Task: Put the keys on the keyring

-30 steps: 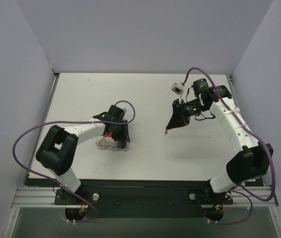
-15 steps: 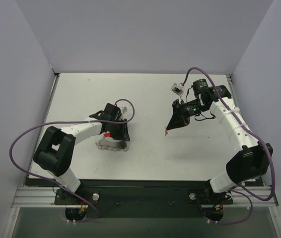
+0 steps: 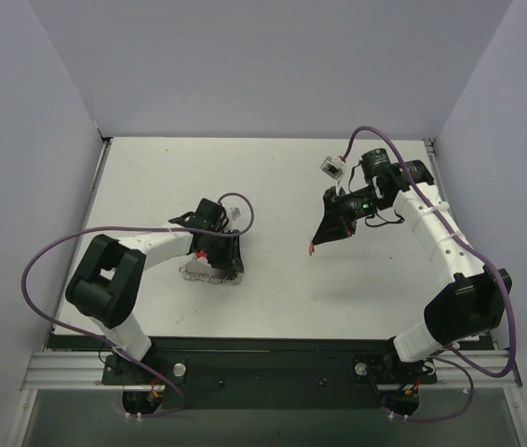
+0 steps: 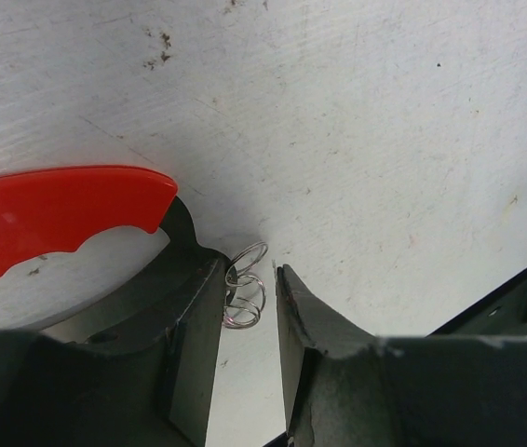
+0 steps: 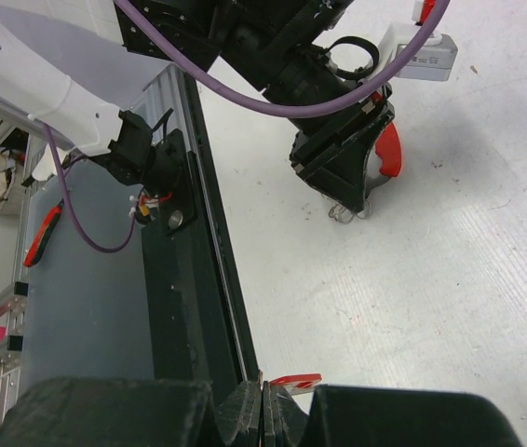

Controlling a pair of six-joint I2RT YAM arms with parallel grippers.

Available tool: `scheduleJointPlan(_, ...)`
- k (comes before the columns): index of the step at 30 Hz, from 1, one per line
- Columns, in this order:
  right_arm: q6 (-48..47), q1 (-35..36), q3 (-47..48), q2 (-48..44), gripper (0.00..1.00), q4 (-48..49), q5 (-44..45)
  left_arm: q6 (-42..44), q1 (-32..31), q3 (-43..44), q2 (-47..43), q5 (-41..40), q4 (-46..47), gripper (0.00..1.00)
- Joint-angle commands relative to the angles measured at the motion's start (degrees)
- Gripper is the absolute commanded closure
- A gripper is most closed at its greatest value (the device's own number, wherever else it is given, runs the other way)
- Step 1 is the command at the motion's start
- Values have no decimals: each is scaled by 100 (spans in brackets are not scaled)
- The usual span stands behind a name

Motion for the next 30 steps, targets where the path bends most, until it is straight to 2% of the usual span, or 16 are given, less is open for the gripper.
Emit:
scheduleJointPlan(1, -187, 0, 59, 30, 100, -192, -280, 177, 52, -17, 103, 418, 221, 62)
scheduleJointPlan(5, -205, -8, 50, 30, 100, -192, -280, 177, 52, -34, 103, 655, 274, 72)
scheduleJointPlan(17, -170, 79, 190, 213, 100, -218, -403, 335, 44, 1, 156, 875, 89, 78)
scheduleJointPlan(21, -222, 562, 287, 460, 100, -209, -228, 309, 43, -78, 41, 814, 63, 77)
scheduleJointPlan(26, -161, 949, 401, 1249, 100, -192, -526, 318, 43, -60, -47, 594, 19, 64)
scheduleJointPlan(30, -134, 967, 542, 1944, 100, -174, -737, 309, 43, -43, -29, 515, 19, 59)
